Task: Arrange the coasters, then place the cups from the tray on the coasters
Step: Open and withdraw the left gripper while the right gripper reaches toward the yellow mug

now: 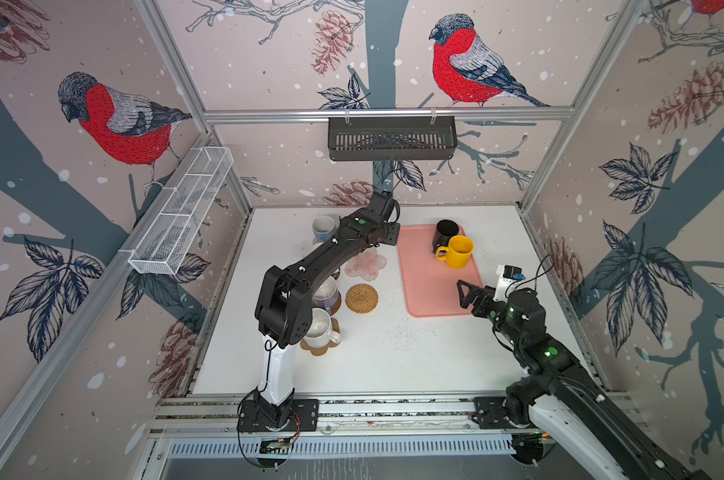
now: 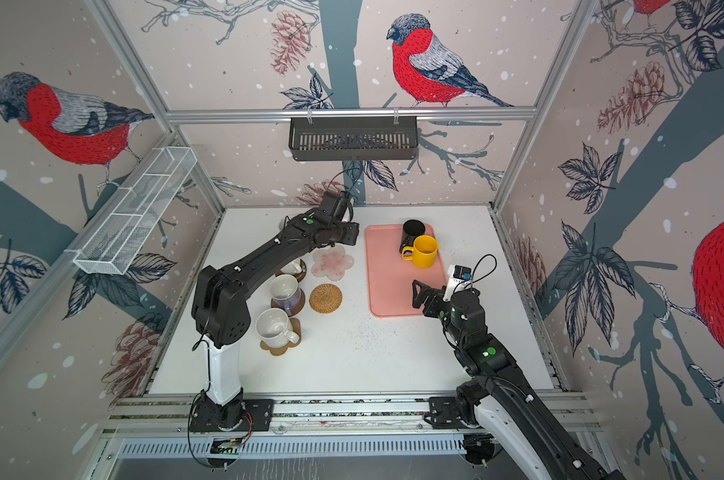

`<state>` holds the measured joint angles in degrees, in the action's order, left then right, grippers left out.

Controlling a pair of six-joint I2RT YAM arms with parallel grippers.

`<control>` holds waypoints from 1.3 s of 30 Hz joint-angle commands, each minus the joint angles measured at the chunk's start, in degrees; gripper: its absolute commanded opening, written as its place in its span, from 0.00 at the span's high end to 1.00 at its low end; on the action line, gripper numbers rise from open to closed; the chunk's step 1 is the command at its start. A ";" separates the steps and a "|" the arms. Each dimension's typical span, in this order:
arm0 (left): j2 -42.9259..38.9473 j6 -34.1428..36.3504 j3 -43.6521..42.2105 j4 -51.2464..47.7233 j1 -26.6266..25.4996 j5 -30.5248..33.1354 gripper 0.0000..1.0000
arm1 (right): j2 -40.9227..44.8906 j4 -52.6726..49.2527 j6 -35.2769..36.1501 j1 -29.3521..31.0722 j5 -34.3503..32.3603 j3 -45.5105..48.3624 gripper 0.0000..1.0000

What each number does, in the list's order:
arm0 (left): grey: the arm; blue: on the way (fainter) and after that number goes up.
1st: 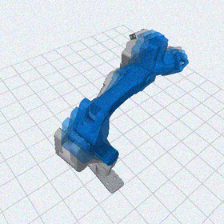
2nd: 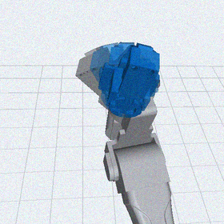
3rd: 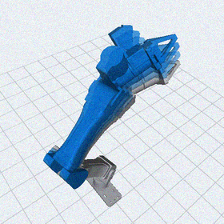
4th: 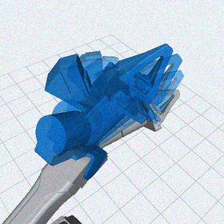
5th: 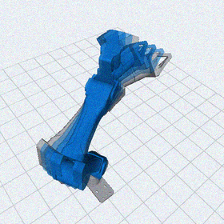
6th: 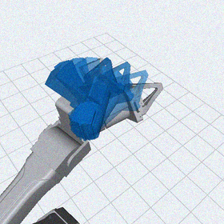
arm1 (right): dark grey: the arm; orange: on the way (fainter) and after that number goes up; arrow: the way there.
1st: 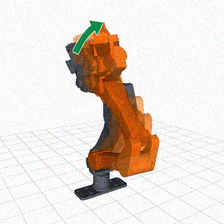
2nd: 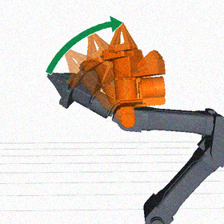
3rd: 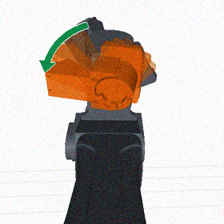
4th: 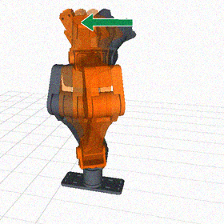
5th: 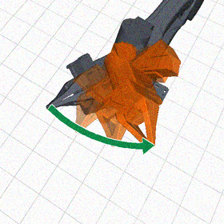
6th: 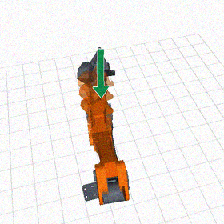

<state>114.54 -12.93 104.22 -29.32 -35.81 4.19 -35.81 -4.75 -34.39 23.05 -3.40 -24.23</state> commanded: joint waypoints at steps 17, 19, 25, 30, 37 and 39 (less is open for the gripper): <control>7.62 5.33 5.20 3.97 -6.46 -10.60 0.42 | -9.86 -6.14 1.18 -7.00 5.36 -9.65 0.00; 8.72 5.40 6.35 3.58 -6.46 -10.37 0.43 | -10.51 -5.63 1.43 -8.11 6.15 -9.52 0.00; 6.18 3.50 2.52 7.50 -6.46 -5.59 0.40 | -14.08 -5.27 -6.65 -10.50 0.43 -9.58 0.03; 1.95 -1.31 -2.93 9.20 -6.46 -2.97 0.32 | -17.29 -1.36 -17.57 -10.30 -0.83 -9.28 0.04; -10.74 -6.76 -23.25 19.76 -6.46 -1.06 0.03 | -26.70 -4.25 -26.08 -8.71 -0.29 -15.23 0.02; -13.96 -7.98 -27.61 21.57 -6.46 -0.48 0.03 | -28.11 -3.68 -29.21 -7.71 -0.98 -15.33 0.02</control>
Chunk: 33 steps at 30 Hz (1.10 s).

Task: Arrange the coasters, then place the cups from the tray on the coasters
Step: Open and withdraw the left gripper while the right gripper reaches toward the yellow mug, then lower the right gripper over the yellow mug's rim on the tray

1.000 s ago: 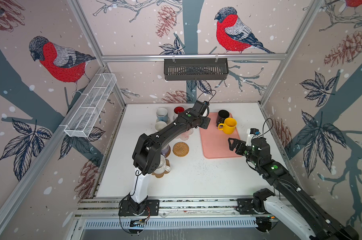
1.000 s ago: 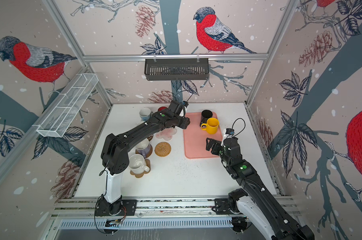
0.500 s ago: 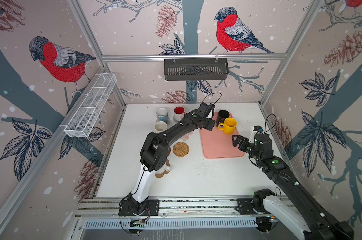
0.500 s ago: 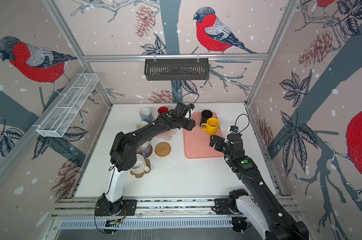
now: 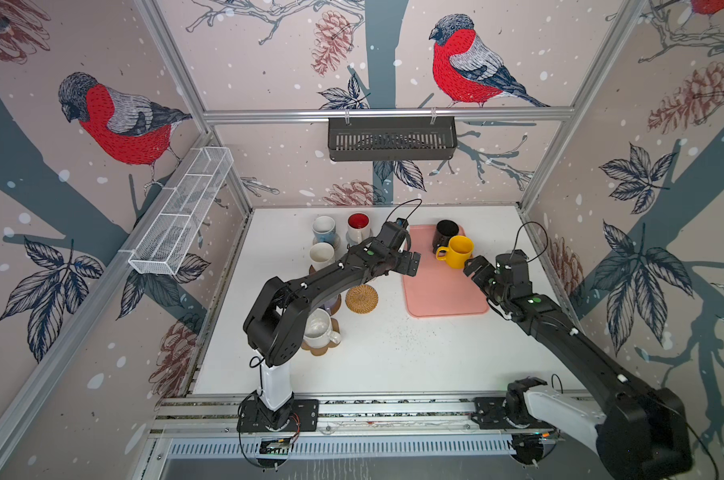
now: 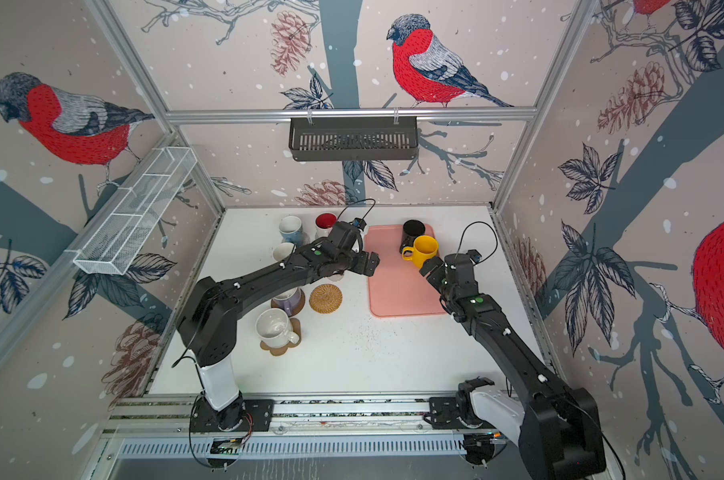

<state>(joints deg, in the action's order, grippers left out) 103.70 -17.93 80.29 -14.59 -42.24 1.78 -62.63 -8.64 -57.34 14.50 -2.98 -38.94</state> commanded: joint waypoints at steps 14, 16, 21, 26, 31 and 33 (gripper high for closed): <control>-18.61 -6.48 -28.10 15.80 -0.04 3.21 0.03 | -11.85 1.33 -19.09 5.57 -7.14 -4.67 0.01; -20.02 -6.24 -30.50 16.63 -0.09 3.78 0.03 | -14.23 1.53 -19.80 6.15 -7.32 -5.79 0.01; -22.57 -6.67 -32.79 17.14 -0.04 2.85 0.03 | -20.13 -0.05 -21.86 7.87 -8.95 -10.30 0.00; -24.41 -6.68 -33.53 17.08 -0.04 2.92 0.03 | -23.82 -0.10 -22.18 8.24 -10.53 -13.53 0.00; -23.86 -6.61 -33.32 16.88 -0.04 3.84 0.03 | -26.28 -0.35 -22.13 7.98 -12.02 -15.26 0.00; -23.55 -6.66 -33.18 16.49 -0.04 4.42 0.03 | -27.28 0.10 -21.84 7.76 -11.96 -15.84 0.00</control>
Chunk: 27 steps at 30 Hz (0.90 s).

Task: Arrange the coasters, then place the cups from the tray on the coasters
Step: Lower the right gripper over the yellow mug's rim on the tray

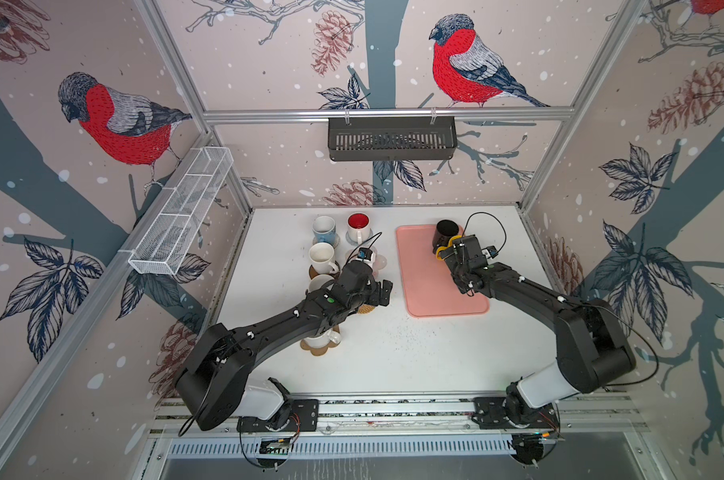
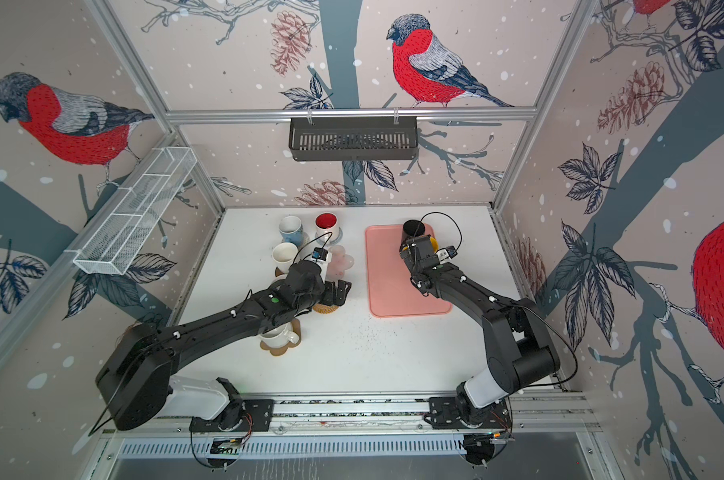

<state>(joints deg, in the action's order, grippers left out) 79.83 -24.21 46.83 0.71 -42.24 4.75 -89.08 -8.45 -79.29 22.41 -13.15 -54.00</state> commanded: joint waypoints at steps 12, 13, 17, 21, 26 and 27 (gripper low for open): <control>0.66 -0.19 0.31 1.62 -0.07 1.59 0.03 | -7.57 -1.79 0.36 0.16 -2.65 -7.03 0.00; 0.81 -0.15 0.31 1.70 -0.04 1.51 0.03 | -7.76 -1.92 0.41 0.17 -2.81 -7.17 0.00; 1.38 -0.21 0.57 1.75 -0.04 1.22 0.03 | -8.56 -1.64 0.81 0.23 -3.27 -7.26 0.00; 1.20 -0.13 0.41 1.53 -0.04 1.20 0.04 | -10.43 -1.93 0.98 0.21 -3.44 -8.20 0.00; 0.85 -0.10 0.29 1.29 -0.04 1.73 0.03 | -11.81 -1.81 1.14 0.56 -3.55 -8.64 0.00; 0.85 -0.01 0.35 1.35 -0.04 1.76 0.03 | -12.01 -1.93 1.22 0.58 -3.68 -8.67 0.00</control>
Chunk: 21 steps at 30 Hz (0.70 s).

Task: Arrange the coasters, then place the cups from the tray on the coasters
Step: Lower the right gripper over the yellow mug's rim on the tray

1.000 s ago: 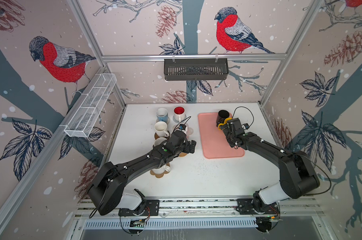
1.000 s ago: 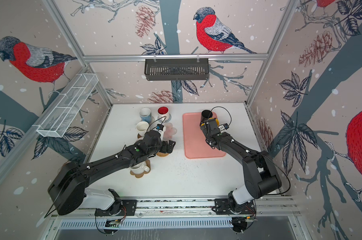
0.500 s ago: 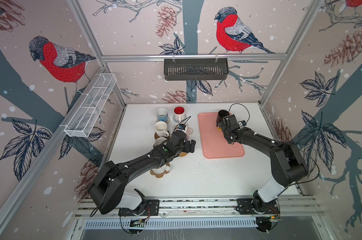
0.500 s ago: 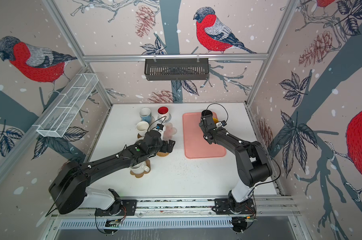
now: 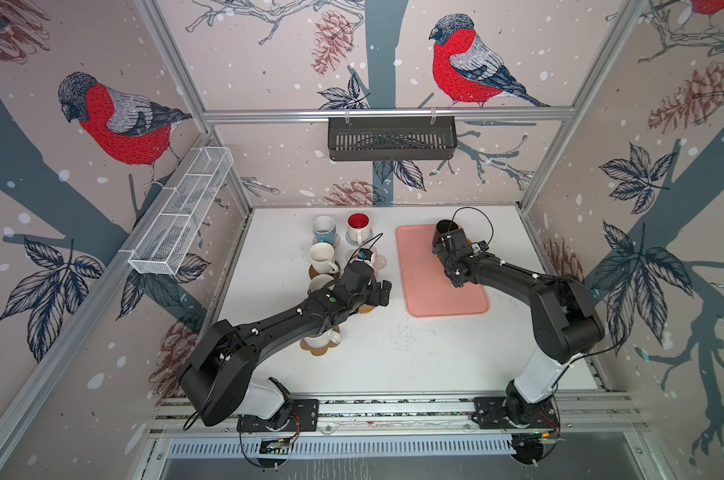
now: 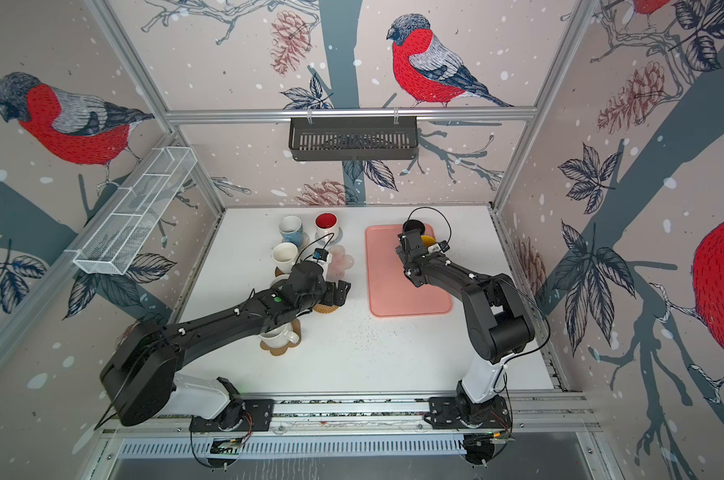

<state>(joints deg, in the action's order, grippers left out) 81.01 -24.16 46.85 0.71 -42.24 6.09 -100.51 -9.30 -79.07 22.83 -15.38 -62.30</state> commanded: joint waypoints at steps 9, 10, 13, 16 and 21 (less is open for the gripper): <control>0.34 -0.14 0.35 1.46 -0.04 0.20 0.03 | 0.49 -1.76 1.81 0.15 -3.24 -0.66 0.00; 0.44 -0.13 0.39 1.51 -0.10 0.16 0.04 | 0.78 -1.86 1.94 0.18 -3.55 -0.87 0.00; 0.81 -0.07 0.48 1.57 -0.04 0.07 0.04 | 0.92 -2.27 2.14 0.03 -4.37 -1.70 0.01; 0.99 -0.01 0.58 1.65 -0.05 -0.11 0.03 | 0.19 -2.39 1.75 -0.39 -4.34 -2.42 0.00; 1.24 0.04 0.61 1.75 -0.04 0.15 0.04 | -2.07 -2.39 1.89 -0.54 -3.78 -4.09 0.00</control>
<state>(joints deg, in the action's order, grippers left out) 82.04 -24.16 46.96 0.75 -42.24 6.15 -101.80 -10.74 -77.62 22.26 -18.22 -65.58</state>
